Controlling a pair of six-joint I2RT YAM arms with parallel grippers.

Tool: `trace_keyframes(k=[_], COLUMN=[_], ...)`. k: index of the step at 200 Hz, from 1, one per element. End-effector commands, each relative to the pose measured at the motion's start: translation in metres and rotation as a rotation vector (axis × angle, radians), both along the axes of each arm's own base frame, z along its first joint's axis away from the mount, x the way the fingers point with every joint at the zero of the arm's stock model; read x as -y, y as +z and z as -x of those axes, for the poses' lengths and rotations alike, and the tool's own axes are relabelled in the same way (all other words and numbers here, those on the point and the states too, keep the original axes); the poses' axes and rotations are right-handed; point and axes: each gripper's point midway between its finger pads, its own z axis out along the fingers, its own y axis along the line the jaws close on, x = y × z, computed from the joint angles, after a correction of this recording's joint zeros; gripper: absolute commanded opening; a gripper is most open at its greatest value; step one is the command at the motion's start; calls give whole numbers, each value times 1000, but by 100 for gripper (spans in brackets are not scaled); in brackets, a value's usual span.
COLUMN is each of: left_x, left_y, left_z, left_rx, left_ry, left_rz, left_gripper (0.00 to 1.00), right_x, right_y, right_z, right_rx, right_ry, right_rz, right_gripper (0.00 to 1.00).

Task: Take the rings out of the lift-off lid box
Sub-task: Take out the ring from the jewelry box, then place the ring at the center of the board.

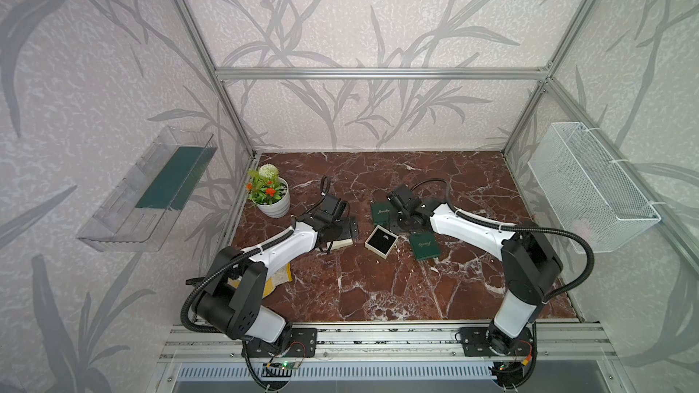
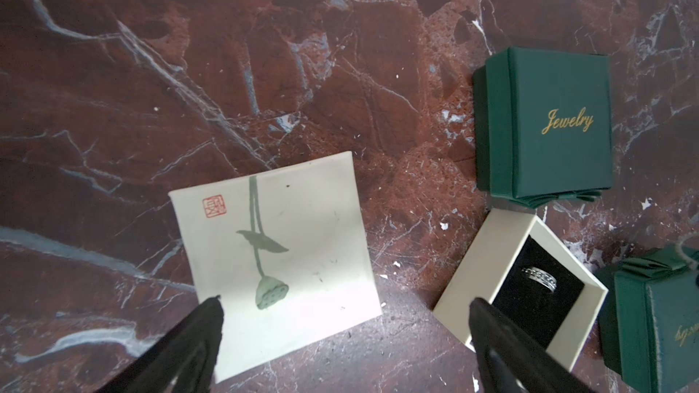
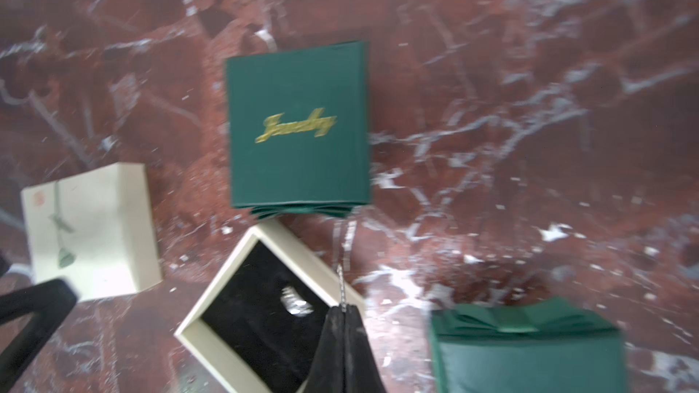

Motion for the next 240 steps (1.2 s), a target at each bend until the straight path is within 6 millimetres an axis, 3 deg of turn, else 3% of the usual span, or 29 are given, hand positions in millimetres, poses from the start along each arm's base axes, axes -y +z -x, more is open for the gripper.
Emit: trace_keyframes(k=[1,71,102,131,182,240], left_x=[15,56,67,63,59,55], left_y=[22,56,66,68,68,64], left_z=[-4,-4,-3,-2,-1,-2], left_rx=[63,172,206,221,222,222], left_ry=[-74,-225,-265,-262,-254,-242], left_rz=[73,280,330,314,290,267], left_gripper=[99,99,99,99,99,99], right_x=[39,149,184,212,232,239], right_y=[7,-2,-11,-18,-43,-57], right_z=[3,1,14,29,57,67], right_rx=[-15,-55,-79,-94,-213,-266], right_ry=[-102,-346,-429,-502,-558,-576], right_rz=[18,39,65,137,231,290], right_gripper=[0,0,0,0,0,2])
